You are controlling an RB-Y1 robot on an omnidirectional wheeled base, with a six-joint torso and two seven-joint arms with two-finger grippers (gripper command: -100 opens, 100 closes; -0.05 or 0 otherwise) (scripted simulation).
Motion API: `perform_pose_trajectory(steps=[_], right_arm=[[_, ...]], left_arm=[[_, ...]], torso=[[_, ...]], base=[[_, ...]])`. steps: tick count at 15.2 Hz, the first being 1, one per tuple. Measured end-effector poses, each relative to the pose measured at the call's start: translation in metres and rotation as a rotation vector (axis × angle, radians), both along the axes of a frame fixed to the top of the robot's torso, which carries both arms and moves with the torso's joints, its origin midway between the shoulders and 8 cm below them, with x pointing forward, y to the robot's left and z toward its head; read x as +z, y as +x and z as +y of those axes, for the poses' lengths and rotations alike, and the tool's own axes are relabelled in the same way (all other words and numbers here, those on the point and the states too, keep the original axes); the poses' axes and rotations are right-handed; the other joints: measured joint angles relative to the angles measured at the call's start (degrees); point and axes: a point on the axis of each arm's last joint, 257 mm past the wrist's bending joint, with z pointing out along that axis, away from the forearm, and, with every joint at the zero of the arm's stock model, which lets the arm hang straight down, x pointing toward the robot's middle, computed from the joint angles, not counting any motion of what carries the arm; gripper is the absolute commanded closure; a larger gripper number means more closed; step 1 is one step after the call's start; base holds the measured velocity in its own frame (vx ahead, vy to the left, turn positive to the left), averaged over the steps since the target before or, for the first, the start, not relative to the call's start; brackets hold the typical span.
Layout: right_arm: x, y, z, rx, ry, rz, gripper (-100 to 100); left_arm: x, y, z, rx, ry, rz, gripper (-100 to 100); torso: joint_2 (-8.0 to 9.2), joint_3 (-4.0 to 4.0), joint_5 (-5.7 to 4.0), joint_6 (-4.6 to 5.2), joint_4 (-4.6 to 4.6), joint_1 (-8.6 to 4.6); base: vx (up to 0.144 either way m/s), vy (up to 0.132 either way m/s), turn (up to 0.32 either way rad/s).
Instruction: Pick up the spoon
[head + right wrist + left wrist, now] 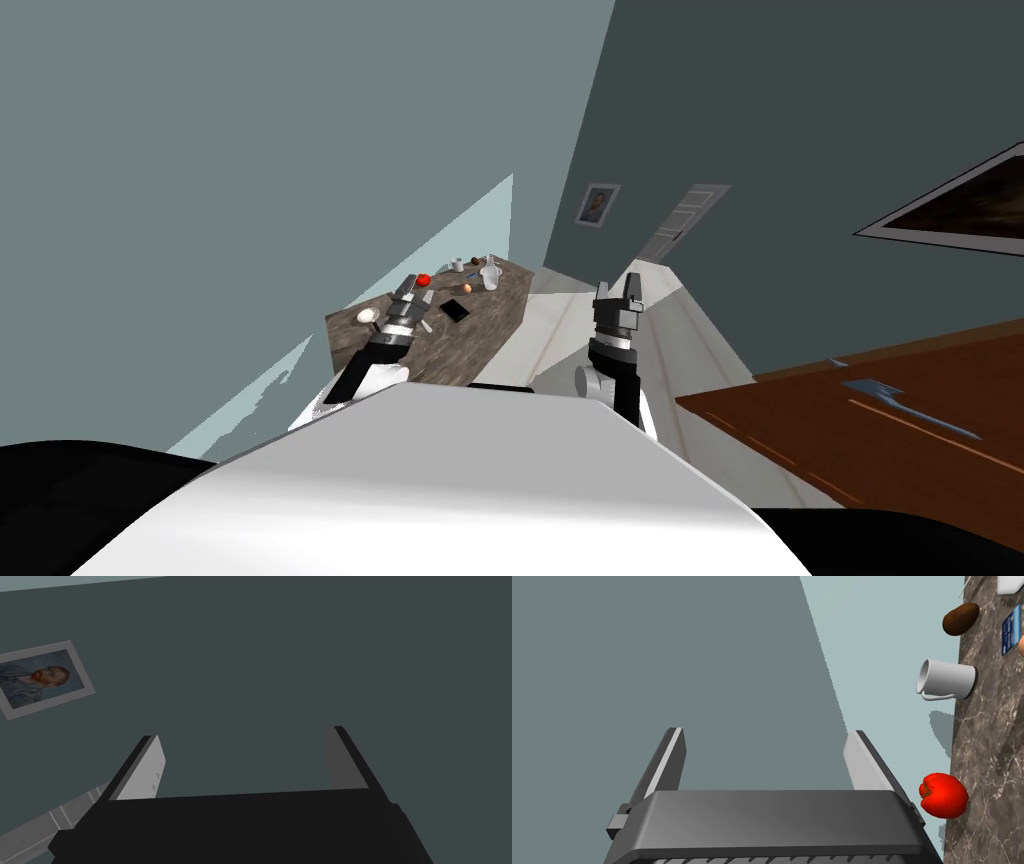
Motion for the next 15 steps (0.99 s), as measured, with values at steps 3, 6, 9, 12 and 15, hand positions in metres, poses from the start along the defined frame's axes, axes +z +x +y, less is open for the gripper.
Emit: perform_pose_trajectory(steps=[3, 6, 9, 12, 15], right_arm=[[0.000, 0.000, 0.000, 0.000, 0.000, 0.000, 0], [0.000, 0.000, 0.000, 0.000, 0.000, 0.000, 0], [0.000, 0.000, 0.000, 0.000, 0.000, 0.000, 0], [0.000, 0.000, 0.000, 0.000, 0.000, 0.000, 0], [0.000, 0.000, 0.000, 0.000, 0.000, 0.000, 0]], left_arm=[[-0.018, 0.004, 0.008, 0.002, 0.021, 0.074, -100], [-0.033, 0.007, 0.016, 0.005, 0.038, 0.138, -100], [-0.050, 0.009, 0.031, 0.010, 0.060, 0.216, -100], [-0.065, 0.010, 0.040, 0.016, 0.077, 0.283, -100], [-0.080, 0.011, 0.050, 0.022, 0.092, 0.352, -100]], torso=[[-0.03, -0.02, 0.00, -0.01, -0.01, -0.02], [-0.03, -0.02, -0.01, -0.01, -0.01, -0.05], [-0.02, -0.01, -0.01, 0.00, -0.01, -0.01], [-0.03, -0.02, -0.01, 0.01, -0.01, -0.03], [-0.05, -0.03, -0.01, 0.00, -0.01, -0.04]], base=[[-0.012, 0.020, -0.061], [-0.014, 0.017, -0.067], [-0.015, 0.022, -0.105], [-0.013, 0.020, -0.083], [-0.010, 0.018, -0.073]])
